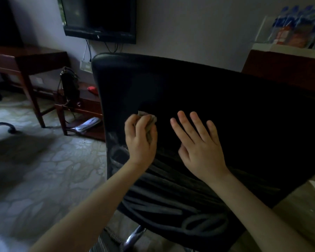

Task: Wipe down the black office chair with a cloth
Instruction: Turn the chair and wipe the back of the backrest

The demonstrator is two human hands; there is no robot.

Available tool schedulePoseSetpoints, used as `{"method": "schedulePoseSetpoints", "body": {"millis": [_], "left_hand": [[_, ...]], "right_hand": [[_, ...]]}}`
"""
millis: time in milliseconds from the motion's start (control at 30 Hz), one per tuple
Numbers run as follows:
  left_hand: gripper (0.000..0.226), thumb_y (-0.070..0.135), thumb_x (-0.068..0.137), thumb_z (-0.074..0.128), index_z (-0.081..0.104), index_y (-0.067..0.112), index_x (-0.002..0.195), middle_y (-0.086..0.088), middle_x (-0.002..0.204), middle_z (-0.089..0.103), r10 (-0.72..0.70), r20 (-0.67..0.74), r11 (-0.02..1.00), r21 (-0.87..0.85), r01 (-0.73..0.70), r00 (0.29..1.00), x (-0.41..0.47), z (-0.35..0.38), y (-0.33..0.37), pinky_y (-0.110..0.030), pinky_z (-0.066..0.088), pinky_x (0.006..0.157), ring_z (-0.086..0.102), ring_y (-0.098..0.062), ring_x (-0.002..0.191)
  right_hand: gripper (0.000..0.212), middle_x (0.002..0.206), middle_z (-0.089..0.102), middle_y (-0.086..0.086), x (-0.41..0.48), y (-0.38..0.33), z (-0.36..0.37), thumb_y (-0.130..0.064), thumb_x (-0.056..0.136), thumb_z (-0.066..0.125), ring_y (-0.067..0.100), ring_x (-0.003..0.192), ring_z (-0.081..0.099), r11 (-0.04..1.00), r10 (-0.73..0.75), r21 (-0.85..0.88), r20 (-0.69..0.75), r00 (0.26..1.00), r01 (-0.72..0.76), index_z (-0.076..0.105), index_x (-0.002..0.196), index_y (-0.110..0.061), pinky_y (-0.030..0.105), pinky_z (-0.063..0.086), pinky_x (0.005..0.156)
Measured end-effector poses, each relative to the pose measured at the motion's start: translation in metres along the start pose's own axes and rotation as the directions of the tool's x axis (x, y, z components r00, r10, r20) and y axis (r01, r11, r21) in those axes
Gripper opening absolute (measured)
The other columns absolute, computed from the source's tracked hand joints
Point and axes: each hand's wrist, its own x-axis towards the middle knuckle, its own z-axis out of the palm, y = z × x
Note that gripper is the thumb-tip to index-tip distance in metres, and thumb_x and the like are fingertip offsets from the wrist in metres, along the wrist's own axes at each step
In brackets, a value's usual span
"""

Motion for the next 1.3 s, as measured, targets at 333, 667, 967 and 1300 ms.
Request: {"method": "schedulePoseSetpoints", "body": {"millis": [333, 667, 967, 1300], "left_hand": [[0.027, 0.017, 0.087, 0.050, 0.045, 0.014, 0.113, -0.006, 0.114, 0.036, 0.000, 0.239, 0.999, -0.042, 0.010, 0.971, -0.055, -0.002, -0.014, -0.028, 0.046, 0.082, 0.047, -0.020, 0.097], [0.020, 0.010, 0.096, 0.045, 0.049, 0.004, 0.115, -0.004, 0.111, 0.041, -0.612, -0.026, 0.784, -0.157, 0.601, 0.791, 0.002, 0.005, -0.028, -0.001, 0.035, 0.079, 0.047, 0.003, 0.093], [0.020, 0.020, 0.095, 0.045, 0.045, 0.018, 0.115, -0.003, 0.112, 0.042, -0.502, 0.058, 0.847, -0.166, 0.504, 0.863, -0.014, 0.005, 0.019, -0.002, 0.034, 0.081, 0.041, 0.013, 0.096], [0.023, 0.031, 0.099, 0.036, 0.044, 0.012, 0.109, -0.010, 0.109, 0.040, 0.199, 0.135, 0.979, -0.071, -0.191, 0.971, -0.004, 0.010, 0.021, -0.031, 0.045, 0.073, 0.047, -0.022, 0.089]], "right_hand": [[0.054, 0.151, 0.023, -0.001, 0.015, -0.026, -0.013, -0.019, 0.087, 0.040, 0.018, 0.146, 0.003, 0.998, 0.006, -0.070, 0.029, 1.000, -0.004, 0.039, 0.141, -0.017, 0.037, -0.007, 0.117], [0.057, 0.151, 0.028, 0.001, -0.013, -0.020, -0.037, -0.021, 0.083, 0.046, 0.022, 0.141, 0.019, 0.994, 0.108, -0.040, 0.118, 0.987, -0.104, 0.042, 0.140, -0.016, 0.035, -0.005, 0.116], [0.056, 0.148, 0.033, 0.003, 0.005, -0.039, -0.037, -0.019, 0.081, 0.039, 0.023, 0.139, 0.022, 0.985, 0.124, 0.093, 0.193, 0.973, -0.144, 0.049, 0.136, -0.014, 0.036, -0.006, 0.116], [0.051, 0.149, 0.026, -0.010, -0.001, -0.024, -0.046, -0.028, 0.089, 0.039, 0.000, 0.143, -0.004, 0.885, 0.140, 0.394, 0.287, 0.948, -0.249, 0.037, 0.139, -0.026, 0.025, -0.017, 0.113]]}}
